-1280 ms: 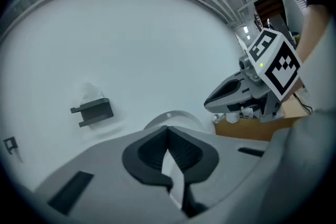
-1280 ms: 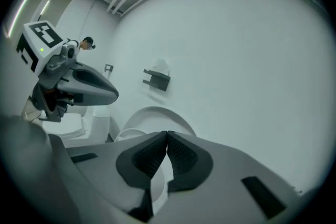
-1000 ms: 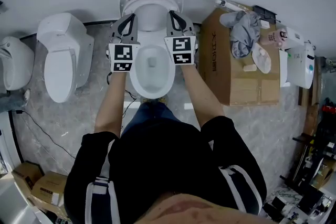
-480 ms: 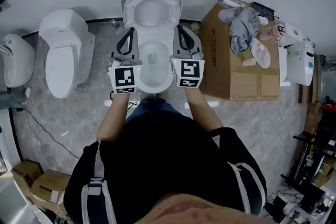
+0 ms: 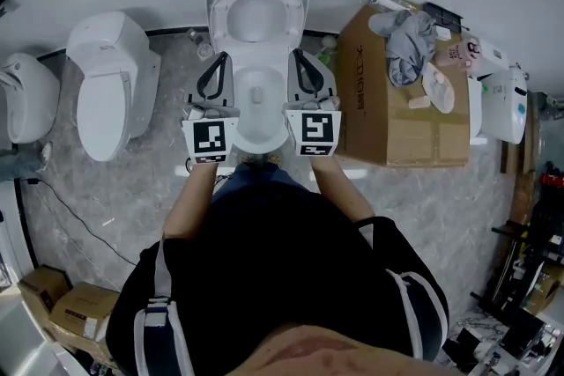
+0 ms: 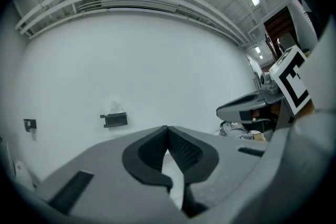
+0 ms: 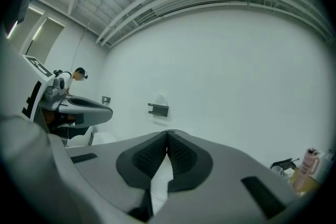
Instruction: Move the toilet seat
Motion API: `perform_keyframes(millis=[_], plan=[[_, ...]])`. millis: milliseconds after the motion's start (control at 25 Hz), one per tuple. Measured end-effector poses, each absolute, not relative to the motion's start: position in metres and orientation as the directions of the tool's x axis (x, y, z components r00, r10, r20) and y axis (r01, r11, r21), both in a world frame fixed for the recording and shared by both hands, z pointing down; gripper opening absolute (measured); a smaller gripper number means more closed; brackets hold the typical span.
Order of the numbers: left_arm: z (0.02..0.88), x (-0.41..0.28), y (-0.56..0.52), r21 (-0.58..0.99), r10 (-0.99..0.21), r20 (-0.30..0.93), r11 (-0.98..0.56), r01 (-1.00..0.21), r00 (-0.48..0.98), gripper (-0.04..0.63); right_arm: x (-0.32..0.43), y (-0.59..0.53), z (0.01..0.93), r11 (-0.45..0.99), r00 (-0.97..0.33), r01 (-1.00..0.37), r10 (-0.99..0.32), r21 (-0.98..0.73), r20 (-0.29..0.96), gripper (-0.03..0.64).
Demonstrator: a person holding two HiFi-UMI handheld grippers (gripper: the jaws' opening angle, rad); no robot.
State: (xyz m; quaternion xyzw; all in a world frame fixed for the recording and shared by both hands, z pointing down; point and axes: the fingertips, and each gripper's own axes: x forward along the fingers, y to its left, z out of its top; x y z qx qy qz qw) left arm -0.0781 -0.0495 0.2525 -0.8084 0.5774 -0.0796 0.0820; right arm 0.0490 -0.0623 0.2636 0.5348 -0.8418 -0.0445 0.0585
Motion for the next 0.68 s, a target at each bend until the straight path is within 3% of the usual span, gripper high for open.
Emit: perform_keyframes(millis=[680], plan=[[0.2501, -0.0727, -0.0507, -0.225, -0.941, 0.029, -0.335, -0.915, 0.337, 0.006, 0.0503, -0.0647, 0.2658, 0.437, -0.433, -0.886, -0.899, 0.157, 0.059, 0.021]])
